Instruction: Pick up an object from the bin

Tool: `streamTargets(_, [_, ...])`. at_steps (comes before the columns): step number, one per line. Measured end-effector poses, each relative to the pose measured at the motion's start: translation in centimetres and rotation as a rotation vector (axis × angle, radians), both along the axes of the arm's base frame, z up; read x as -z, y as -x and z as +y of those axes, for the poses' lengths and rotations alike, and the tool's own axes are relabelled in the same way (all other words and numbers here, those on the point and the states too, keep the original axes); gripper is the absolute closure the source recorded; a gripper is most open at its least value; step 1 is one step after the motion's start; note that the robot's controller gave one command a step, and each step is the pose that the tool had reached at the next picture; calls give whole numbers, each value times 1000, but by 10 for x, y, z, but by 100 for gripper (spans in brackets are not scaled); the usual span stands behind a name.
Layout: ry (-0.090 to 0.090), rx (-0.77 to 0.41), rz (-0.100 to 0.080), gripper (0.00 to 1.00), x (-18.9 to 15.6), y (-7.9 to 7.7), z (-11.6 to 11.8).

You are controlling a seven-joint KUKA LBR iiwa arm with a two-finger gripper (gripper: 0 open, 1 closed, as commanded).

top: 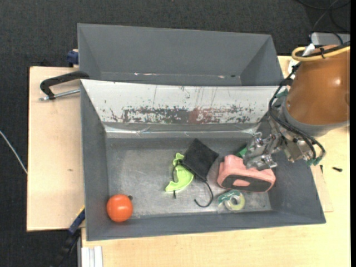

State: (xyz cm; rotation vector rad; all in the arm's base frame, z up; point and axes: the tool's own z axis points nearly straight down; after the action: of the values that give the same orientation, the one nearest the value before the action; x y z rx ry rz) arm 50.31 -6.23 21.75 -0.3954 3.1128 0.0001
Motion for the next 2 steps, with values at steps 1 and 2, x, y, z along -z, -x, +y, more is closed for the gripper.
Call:
streamTargets(1, [-2, 213, 1, 0, 77, 4, 8])
streamTargets(2, [-1, 212, 0, 0, 77, 4, 7])
